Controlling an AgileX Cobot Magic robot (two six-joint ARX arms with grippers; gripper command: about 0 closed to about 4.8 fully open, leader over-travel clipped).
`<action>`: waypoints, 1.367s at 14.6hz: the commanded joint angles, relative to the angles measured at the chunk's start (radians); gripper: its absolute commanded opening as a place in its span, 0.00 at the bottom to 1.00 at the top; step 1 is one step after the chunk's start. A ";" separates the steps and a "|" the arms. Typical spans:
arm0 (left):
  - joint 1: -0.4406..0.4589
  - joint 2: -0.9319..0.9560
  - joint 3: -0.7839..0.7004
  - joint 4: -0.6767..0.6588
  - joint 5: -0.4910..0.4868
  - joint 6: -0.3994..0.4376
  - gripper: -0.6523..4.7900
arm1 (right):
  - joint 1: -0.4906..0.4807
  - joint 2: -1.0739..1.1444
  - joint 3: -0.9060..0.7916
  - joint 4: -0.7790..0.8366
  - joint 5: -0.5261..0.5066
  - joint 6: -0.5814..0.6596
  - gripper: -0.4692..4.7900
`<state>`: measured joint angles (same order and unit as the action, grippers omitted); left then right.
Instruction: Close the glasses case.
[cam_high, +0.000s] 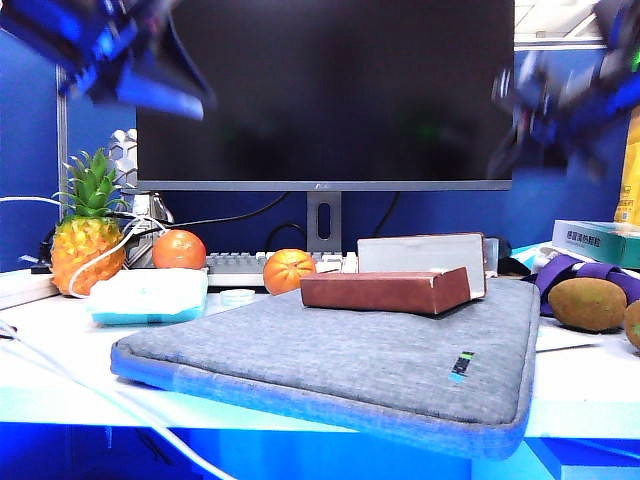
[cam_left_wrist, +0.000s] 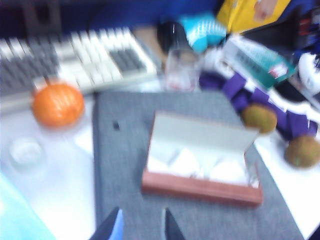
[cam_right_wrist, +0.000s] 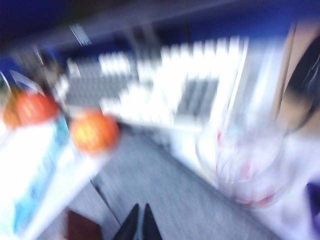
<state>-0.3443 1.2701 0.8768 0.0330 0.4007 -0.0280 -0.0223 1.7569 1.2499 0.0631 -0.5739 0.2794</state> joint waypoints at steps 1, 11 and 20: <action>0.000 0.045 0.007 -0.010 0.031 -0.038 0.33 | 0.000 0.068 0.011 -0.084 -0.050 -0.003 0.08; -0.079 0.103 0.007 -0.023 0.023 -0.062 0.33 | 0.204 0.096 0.011 -0.257 -0.118 -0.003 0.08; -0.079 0.079 0.007 -0.056 0.027 -0.049 0.43 | 0.327 0.067 0.013 -0.299 -0.062 -0.023 0.08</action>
<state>-0.4240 1.3682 0.8772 -0.0277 0.4271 -0.0868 0.3077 1.8412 1.2572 -0.2832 -0.6525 0.2638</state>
